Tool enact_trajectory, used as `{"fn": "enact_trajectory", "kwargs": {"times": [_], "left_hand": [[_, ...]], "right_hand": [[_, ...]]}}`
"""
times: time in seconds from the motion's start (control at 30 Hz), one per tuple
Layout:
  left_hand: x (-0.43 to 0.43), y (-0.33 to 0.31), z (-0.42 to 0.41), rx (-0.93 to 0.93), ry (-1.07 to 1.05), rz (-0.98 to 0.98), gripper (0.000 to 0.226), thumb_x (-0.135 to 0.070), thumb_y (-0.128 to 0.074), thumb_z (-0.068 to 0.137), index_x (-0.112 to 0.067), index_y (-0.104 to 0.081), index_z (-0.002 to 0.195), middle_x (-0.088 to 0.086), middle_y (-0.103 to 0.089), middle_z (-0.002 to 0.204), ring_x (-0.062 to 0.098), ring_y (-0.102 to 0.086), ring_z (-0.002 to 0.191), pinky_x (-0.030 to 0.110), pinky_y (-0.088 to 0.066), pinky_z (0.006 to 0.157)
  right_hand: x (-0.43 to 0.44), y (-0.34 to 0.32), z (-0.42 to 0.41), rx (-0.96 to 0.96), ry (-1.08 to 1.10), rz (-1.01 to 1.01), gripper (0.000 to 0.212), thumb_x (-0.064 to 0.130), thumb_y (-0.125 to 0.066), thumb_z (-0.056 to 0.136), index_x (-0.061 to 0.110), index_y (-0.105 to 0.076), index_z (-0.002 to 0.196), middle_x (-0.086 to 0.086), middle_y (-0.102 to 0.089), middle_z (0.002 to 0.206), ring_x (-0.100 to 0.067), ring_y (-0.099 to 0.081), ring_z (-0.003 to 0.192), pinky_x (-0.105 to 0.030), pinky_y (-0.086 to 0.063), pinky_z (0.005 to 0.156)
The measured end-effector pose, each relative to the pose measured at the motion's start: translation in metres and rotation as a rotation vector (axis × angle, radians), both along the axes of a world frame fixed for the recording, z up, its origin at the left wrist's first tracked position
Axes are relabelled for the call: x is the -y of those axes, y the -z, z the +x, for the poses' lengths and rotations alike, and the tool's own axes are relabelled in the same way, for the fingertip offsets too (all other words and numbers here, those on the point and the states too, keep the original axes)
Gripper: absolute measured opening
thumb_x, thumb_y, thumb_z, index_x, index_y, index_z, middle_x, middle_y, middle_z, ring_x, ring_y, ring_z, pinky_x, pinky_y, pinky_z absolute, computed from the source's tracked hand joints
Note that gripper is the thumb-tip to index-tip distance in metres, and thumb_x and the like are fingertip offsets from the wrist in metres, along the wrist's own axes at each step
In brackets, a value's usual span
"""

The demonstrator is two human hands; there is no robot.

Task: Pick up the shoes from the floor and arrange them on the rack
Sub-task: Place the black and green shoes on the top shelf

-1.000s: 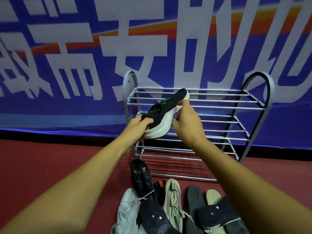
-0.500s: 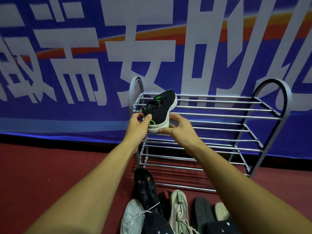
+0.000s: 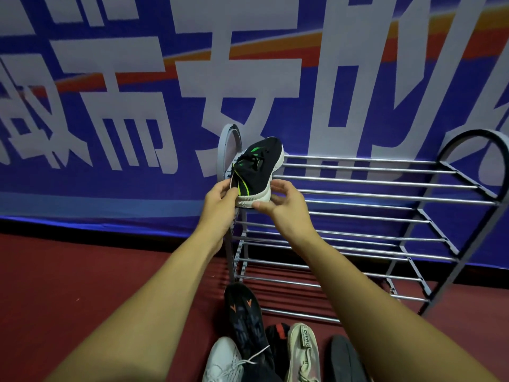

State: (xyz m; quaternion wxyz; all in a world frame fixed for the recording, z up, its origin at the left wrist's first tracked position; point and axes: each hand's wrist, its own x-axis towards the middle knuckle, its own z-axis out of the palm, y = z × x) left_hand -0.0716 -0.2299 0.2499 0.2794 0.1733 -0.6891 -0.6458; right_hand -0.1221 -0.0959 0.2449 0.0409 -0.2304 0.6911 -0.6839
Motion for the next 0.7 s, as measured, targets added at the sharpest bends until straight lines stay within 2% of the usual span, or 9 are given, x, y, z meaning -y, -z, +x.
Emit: {"fn": "enact_trajectory", "kwargs": {"times": [0.07, 0.13, 0.23, 0.33, 0.43, 0.53, 0.7], "left_hand": [[0.001, -0.001, -0.003, -0.015, 0.001, 0.007, 0.033, -0.016, -0.047, 0.102, -0.014, -0.057, 0.133, -0.004, -0.068, 0.099, -0.001, -0.054, 0.067, 0.008, -0.042, 0.049], [-0.002, -0.003, -0.005, -0.030, -0.004, 0.027, 0.032, -0.019, -0.047, 0.103, -0.016, -0.055, 0.134, -0.010, -0.065, 0.093, -0.001, -0.052, 0.067, 0.011, -0.043, 0.052], [-0.004, -0.004, -0.004, -0.035, 0.012, 0.028, 0.032, -0.025, -0.049, 0.103, -0.020, -0.054, 0.134, -0.013, -0.064, 0.098, 0.000, -0.055, 0.078, 0.017, -0.045, 0.063], [-0.003, -0.004, 0.000, -0.043, 0.046, 0.012, 0.025, -0.029, -0.054, 0.099, -0.021, -0.063, 0.121, -0.015, -0.067, 0.096, 0.002, -0.058, 0.084, 0.020, -0.046, 0.067], [-0.003, -0.003, 0.004, -0.075, 0.058, -0.036, 0.020, -0.019, -0.060, 0.095, -0.029, -0.065, 0.112, -0.019, -0.069, 0.090, -0.009, -0.063, 0.079, 0.011, -0.047, 0.064], [-0.003, -0.003, 0.009, -0.103, 0.052, -0.045, 0.028, -0.012, -0.062, 0.095, -0.032, -0.060, 0.114, -0.020, -0.069, 0.096, -0.014, -0.064, 0.080, 0.006, -0.049, 0.064], [-0.006, -0.002, 0.013, -0.110, 0.038, -0.102, 0.033, -0.011, -0.064, 0.093, -0.030, -0.059, 0.120, -0.018, -0.069, 0.100, -0.014, -0.064, 0.080, 0.004, -0.047, 0.065]], "right_hand": [[0.004, 0.003, -0.002, -0.055, 0.035, 0.010, 0.054, 0.009, -0.079, 0.080, 0.012, -0.058, 0.130, -0.003, -0.064, 0.124, -0.012, -0.068, 0.103, -0.025, -0.059, 0.083], [0.005, 0.001, -0.005, -0.078, 0.045, 0.024, 0.054, 0.013, -0.076, 0.084, 0.013, -0.057, 0.135, 0.001, -0.063, 0.124, -0.010, -0.066, 0.102, -0.018, -0.057, 0.077], [0.003, -0.001, -0.008, -0.073, 0.058, 0.031, 0.046, 0.014, -0.073, 0.088, 0.017, -0.058, 0.131, 0.013, -0.065, 0.113, -0.004, -0.064, 0.100, -0.012, -0.052, 0.074], [0.008, -0.001, -0.010, -0.060, 0.091, 0.027, 0.037, 0.017, -0.071, 0.090, 0.017, -0.063, 0.126, 0.007, -0.069, 0.111, -0.008, -0.065, 0.101, -0.021, -0.054, 0.083], [0.011, -0.002, -0.012, -0.060, 0.122, 0.028, 0.034, 0.022, -0.071, 0.089, 0.019, -0.066, 0.122, 0.005, -0.071, 0.109, -0.009, -0.065, 0.100, -0.025, -0.054, 0.084], [0.013, -0.001, -0.009, -0.055, 0.103, 0.008, 0.036, 0.023, -0.071, 0.088, 0.018, -0.066, 0.124, 0.006, -0.072, 0.108, -0.008, -0.066, 0.101, -0.026, -0.055, 0.087], [0.012, 0.003, -0.006, -0.047, 0.109, 0.034, 0.039, 0.021, -0.071, 0.089, 0.016, -0.065, 0.127, 0.003, -0.072, 0.111, -0.008, -0.066, 0.104, -0.033, -0.054, 0.096]]}}
